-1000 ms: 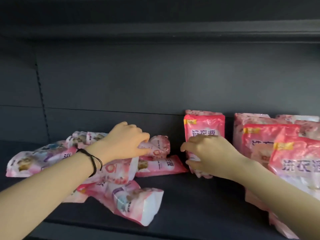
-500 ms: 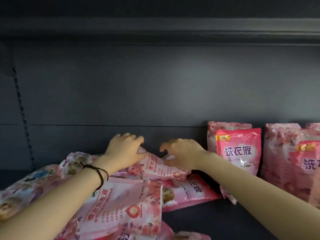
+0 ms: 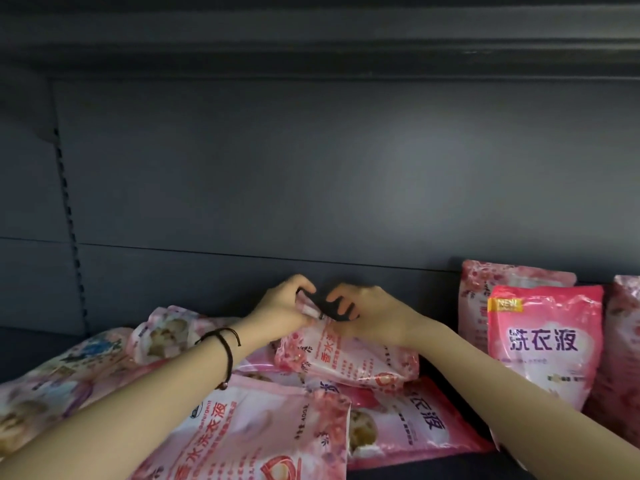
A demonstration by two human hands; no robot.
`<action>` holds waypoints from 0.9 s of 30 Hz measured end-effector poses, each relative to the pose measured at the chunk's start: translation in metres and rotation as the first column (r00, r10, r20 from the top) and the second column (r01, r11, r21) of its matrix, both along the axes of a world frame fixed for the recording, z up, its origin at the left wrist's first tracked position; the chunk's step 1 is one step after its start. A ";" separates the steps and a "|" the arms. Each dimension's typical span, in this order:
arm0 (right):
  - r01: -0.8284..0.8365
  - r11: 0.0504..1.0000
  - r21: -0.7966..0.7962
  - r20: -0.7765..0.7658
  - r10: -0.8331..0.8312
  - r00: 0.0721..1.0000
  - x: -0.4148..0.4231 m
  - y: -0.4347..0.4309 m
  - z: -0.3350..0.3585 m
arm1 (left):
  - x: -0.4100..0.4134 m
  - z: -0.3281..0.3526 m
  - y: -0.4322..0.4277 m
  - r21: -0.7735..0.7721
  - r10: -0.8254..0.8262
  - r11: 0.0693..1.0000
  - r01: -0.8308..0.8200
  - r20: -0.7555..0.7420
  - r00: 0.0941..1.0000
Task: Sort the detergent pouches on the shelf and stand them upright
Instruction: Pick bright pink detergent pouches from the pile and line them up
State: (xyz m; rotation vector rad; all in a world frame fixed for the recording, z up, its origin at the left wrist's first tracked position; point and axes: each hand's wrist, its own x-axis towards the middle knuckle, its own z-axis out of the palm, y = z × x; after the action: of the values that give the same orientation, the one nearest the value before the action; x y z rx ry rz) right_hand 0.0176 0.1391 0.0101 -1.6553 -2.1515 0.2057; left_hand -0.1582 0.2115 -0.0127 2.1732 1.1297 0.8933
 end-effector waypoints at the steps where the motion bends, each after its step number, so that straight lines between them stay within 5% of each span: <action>1: 0.001 1.000 -0.001 -0.043 -0.002 0.999 0.001 0.001 0.001 | 0.001 0.003 -0.003 0.006 -0.039 0.999 0.039 0.068 0.997; 6: 0.081 0.990 0.117 -0.338 -0.037 0.940 0.013 -0.002 0.006 | 0.000 0.041 -0.026 0.224 -0.297 0.935 0.276 0.062 0.953; 11: -0.055 0.997 -0.047 -0.668 0.009 0.744 0.027 -0.016 0.005 | -0.002 0.066 -0.040 0.174 -0.451 0.884 0.433 0.080 0.889; 14: -0.007 1.000 -0.002 -0.772 0.003 0.635 0.025 -0.018 -0.006 | -0.006 0.064 -0.041 0.198 -0.364 0.917 0.345 0.066 0.929; 19: 0.157 0.979 0.133 -0.887 0.047 0.460 0.027 -0.024 -0.011 | -0.021 0.054 -0.045 0.081 -0.134 0.991 0.107 0.551 0.824; 24: 0.221 0.946 0.238 -0.923 0.149 0.356 0.013 -0.050 0.006 | -0.004 0.039 -0.074 -0.085 -0.151 0.967 0.241 0.572 0.806; 27: 0.245 0.932 0.268 -0.938 0.194 0.286 0.000 -0.070 0.018 | 0.013 0.046 -0.094 -0.100 -0.086 0.971 0.215 0.699 0.710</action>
State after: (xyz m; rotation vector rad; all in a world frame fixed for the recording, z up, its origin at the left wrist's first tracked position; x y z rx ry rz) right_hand 0.0177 0.0693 0.0277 -0.8665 -1.0614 0.5877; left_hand -0.1448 0.1173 0.0334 1.5227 0.6053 1.3205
